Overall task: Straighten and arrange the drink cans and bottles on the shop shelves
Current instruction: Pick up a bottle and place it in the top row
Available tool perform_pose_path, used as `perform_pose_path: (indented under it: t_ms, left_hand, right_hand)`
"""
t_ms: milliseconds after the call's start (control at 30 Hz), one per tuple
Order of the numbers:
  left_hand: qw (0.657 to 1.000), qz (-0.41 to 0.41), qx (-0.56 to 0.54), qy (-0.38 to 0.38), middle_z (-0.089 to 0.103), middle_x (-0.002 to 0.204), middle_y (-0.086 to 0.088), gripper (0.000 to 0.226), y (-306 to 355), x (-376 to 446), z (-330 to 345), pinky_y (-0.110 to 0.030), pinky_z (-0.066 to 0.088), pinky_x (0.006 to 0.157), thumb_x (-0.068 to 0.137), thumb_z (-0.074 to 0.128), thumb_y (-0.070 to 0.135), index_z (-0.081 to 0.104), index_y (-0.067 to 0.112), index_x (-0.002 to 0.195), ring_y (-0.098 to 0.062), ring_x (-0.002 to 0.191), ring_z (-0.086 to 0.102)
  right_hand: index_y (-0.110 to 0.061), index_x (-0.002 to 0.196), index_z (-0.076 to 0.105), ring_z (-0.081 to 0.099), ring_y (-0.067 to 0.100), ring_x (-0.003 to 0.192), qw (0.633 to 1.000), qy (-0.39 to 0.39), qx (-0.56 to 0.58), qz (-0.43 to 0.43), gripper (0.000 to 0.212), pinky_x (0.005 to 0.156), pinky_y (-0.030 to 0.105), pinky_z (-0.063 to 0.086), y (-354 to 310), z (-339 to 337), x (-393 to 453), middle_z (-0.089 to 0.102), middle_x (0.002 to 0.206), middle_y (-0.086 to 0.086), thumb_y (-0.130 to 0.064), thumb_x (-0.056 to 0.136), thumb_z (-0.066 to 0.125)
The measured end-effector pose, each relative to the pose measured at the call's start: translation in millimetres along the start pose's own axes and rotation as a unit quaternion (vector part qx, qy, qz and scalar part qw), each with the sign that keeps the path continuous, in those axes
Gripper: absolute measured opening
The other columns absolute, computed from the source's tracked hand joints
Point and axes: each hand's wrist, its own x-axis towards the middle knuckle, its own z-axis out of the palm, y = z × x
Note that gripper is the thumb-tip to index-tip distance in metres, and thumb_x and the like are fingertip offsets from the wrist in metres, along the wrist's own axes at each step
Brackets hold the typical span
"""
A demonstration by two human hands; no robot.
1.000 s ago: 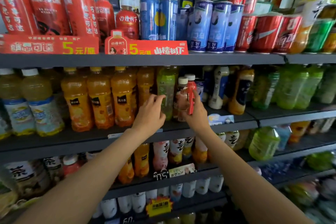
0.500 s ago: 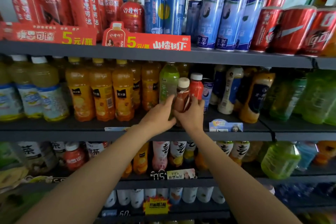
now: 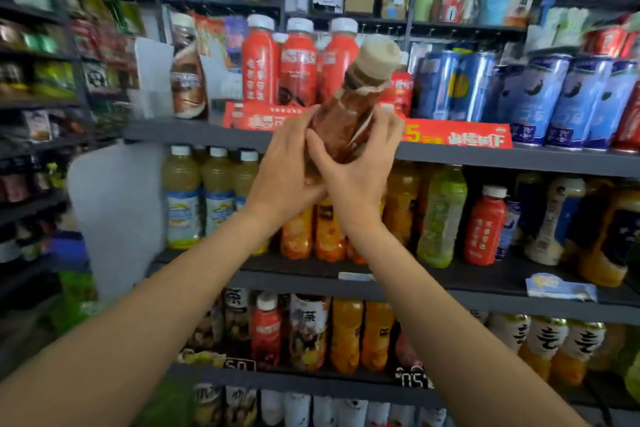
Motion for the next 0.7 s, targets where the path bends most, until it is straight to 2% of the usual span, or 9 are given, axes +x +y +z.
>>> perform_pose_path:
  t_ms: [100, 167, 233, 333, 367, 433, 500, 567, 700]
  left_hand:
    - [0.999, -0.035, 0.021, 0.018, 0.043, 0.135, -0.018, 0.078, -35.3, 14.7, -49.5, -0.031, 0.029, 0.106, 0.076, 0.071, 0.02, 0.03, 0.004, 0.14, -0.029, 0.128, 0.038]
    - [0.998, -0.047, 0.036, 0.029, 0.043, 0.134, -0.016, 0.073, -56.7, 22.7, -74.1, -0.032, 0.032, 0.104, 0.08, 0.068, 0.023, 0.031, 0.007, 0.141, -0.028, 0.127, 0.04]
    - [0.997, -0.054, 0.036, 0.042, 0.045, 0.135, -0.011, 0.065, -75.2, 28.4, -92.4, -0.031, 0.035, 0.102, 0.085, 0.062, 0.026, 0.032, 0.011, 0.141, -0.024, 0.126, 0.043]
    - [0.994, -0.075, 0.02, 0.074, 0.049, 0.131, -0.011, 0.048, -100.4, 41.2, -112.6, -0.038, 0.04, 0.102, 0.093, 0.049, 0.02, 0.038, 0.014, 0.138, -0.023, 0.121, 0.047]
    - [0.991, -0.097, 0.027, 0.086, 0.048, 0.13, -0.012, 0.046, -107.2, 47.9, -117.6, -0.037, 0.038, 0.103, 0.093, 0.047, 0.014, 0.041, 0.014, 0.138, -0.024, 0.122, 0.046]
    - [0.979, -0.169, 0.069, 0.091, 0.044, 0.134, -0.014, 0.048, -120.9, 63.3, -125.4, -0.032, 0.031, 0.105, 0.091, 0.045, 0.004, 0.043, 0.017, 0.137, -0.026, 0.125, 0.041]
    - [0.965, -0.23, 0.117, 0.033, 0.033, 0.144, -0.018, 0.051, -135.8, 77.4, -126.7, -0.036, 0.026, 0.11, 0.09, 0.045, 0.002, 0.044, 0.022, 0.137, -0.033, 0.133, 0.032]
    - [0.953, -0.266, 0.141, -0.047, 0.019, 0.151, -0.022, 0.051, -150.5, 87.5, -121.8, -0.043, 0.023, 0.113, 0.09, 0.048, 0.007, 0.044, 0.025, 0.138, -0.04, 0.137, 0.023]
    - [0.928, -0.31, 0.165, -0.124, 0.028, 0.144, -0.026, 0.047, -171.9, 98.4, -110.7, -0.044, 0.031, 0.107, 0.089, 0.054, 0.017, 0.047, 0.027, 0.135, -0.043, 0.131, 0.03]
  right_hand:
    - [-0.001, 0.124, 0.049, 0.05, 0.016, 0.107, 0.999, -0.024, 0.04, 0.026, 0.068, 0.092, 0.023, 0.045, -29.1, 56.0, 4.4, 0.049, 0.113, 0.011, -0.03, 0.071, 0.079]
    - [-0.002, 0.124, 0.05, 0.053, 0.02, 0.107, 0.998, -0.039, 0.046, 0.032, 0.067, 0.091, 0.032, 0.048, -41.5, 86.8, 10.3, 0.051, 0.112, 0.01, -0.032, 0.072, 0.078]
    - [-0.003, 0.124, 0.052, 0.053, 0.018, 0.106, 0.996, -0.065, 0.041, 0.037, 0.063, 0.091, 0.025, 0.045, -49.8, 112.2, 20.1, 0.053, 0.111, 0.008, -0.03, 0.073, 0.077]
    - [-0.006, 0.118, 0.056, 0.051, 0.015, 0.1, 0.994, -0.105, 0.035, 0.017, 0.053, 0.079, 0.01, 0.039, -59.4, 143.4, 40.2, 0.055, 0.104, 0.003, -0.029, 0.075, 0.076]
    - [-0.006, 0.113, 0.058, 0.051, 0.015, 0.097, 0.993, -0.118, 0.027, 0.014, 0.049, 0.077, 0.01, 0.037, -62.3, 153.2, 47.4, 0.055, 0.1, 0.002, -0.029, 0.074, 0.077]
    - [-0.006, 0.102, 0.061, 0.048, 0.015, 0.092, 0.986, -0.162, -0.038, 0.021, 0.043, 0.079, 0.021, 0.038, -64.7, 173.7, 61.0, 0.06, 0.096, 0.003, -0.032, 0.072, 0.078]
    - [-0.007, 0.095, 0.061, 0.055, 0.02, 0.089, 0.973, -0.203, -0.096, 0.054, 0.041, 0.08, 0.034, 0.044, -58.7, 194.8, 72.0, 0.064, 0.095, 0.008, -0.033, 0.069, 0.079]
    - [-0.006, 0.095, 0.06, 0.059, 0.027, 0.094, 0.962, -0.22, -0.134, 0.087, 0.042, 0.081, 0.04, 0.048, -48.3, 212.3, 78.9, 0.066, 0.097, 0.011, -0.032, 0.069, 0.08]
    - [-0.004, 0.097, 0.055, 0.057, 0.032, 0.098, 0.95, -0.23, -0.197, 0.081, 0.032, 0.079, 0.04, 0.049, -31.9, 224.4, 76.7, 0.063, 0.101, 0.015, -0.03, 0.082, 0.067]
